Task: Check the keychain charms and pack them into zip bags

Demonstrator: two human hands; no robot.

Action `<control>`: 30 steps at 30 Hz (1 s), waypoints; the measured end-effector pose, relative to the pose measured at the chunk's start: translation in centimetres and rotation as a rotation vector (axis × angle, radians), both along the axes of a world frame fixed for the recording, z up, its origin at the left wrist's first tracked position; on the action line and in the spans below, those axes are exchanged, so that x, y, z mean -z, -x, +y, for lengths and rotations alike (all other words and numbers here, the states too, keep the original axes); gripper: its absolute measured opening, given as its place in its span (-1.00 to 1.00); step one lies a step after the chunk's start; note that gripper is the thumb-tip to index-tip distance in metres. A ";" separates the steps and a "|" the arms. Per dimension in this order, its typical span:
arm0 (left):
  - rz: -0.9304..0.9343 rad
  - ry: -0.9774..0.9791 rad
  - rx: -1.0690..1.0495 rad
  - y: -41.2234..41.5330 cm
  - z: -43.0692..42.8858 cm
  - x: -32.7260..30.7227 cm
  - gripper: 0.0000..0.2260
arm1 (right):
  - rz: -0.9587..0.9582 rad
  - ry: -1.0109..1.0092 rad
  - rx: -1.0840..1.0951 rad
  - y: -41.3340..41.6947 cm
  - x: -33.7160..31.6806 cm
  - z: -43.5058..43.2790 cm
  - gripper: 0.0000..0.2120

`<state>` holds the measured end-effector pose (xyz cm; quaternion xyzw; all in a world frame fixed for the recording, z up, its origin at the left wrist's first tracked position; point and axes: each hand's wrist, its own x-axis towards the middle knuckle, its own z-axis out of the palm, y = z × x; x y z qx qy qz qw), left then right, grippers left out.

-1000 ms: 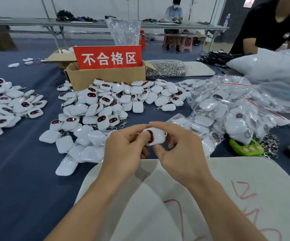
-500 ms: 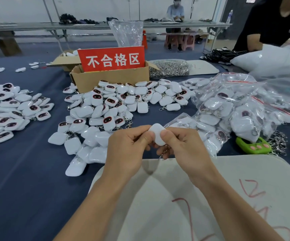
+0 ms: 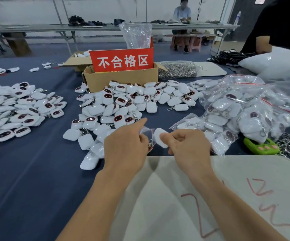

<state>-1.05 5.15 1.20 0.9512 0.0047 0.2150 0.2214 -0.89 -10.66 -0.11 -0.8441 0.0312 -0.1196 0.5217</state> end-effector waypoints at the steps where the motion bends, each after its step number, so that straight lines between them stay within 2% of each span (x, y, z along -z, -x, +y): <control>1: -0.085 0.059 0.064 0.1 -0.2 -0.1 -0.55 | -0.019 0.020 -0.051 0.0 -0.1 0.7 -0.78; 4: -0.323 0.120 0.251 0.4 -0.4 -0.2 -0.57 | -0.085 0.116 -0.252 -0.5 -1.1 2.9 -0.81; 7: -0.403 0.162 0.279 0.4 0.3 -0.3 -0.60 | -0.063 0.209 -0.427 -1.5 -2.6 4.0 -0.77; 9: -0.459 0.220 0.251 0.5 0.7 -0.7 -0.62 | -0.100 0.052 -0.390 -1.7 -2.8 3.4 -0.66; 11: -0.489 0.326 0.224 0.7 0.8 -1.3 -0.63 | -0.192 -0.093 -0.203 -1.6 -2.5 1.8 -0.58; 13: -0.465 0.458 0.236 0.7 0.7 -2.1 -0.65 | -0.197 -0.040 -0.187 -1.5 -2.3 0.2 -0.42; 15: -0.424 0.590 0.279 0.5 0.5 -3.2 -0.67 | -0.134 -0.014 -0.391 -1.1 -2.9 -0.3 -0.31; 17: -0.385 0.693 0.324 0.0 0.4 -4.3 -0.65 | -0.131 -0.089 -0.466 -0.9 -4.2 -0.3 -0.46; 20: -0.320 0.819 0.378 -0.8 0.0 -5.8 -0.61 | -0.135 -0.214 -0.386 -0.8 -6.6 -1.2 -0.72; 24: -0.243 0.933 0.382 -1.5 -0.2 -6.7 -0.70 | -0.131 -0.317 -0.307 -0.8 -8.2 -3.0 -0.76; 26: -0.113 0.970 0.391 -1.4 -0.4 -6.3 -0.75 | -0.147 -0.354 -0.200 -0.8 -7.8 -3.1 -0.74; 28: 0.029 1.005 0.428 -1.2 -0.5 -5.0 -0.66 | -0.119 -0.397 -0.147 -0.7 -6.8 -3.3 -0.73; 30: 0.094 1.023 0.381 -0.9 -0.5 -3.5 -0.63 | -0.068 -0.474 -0.147 -0.6 -6.0 -3.8 -0.77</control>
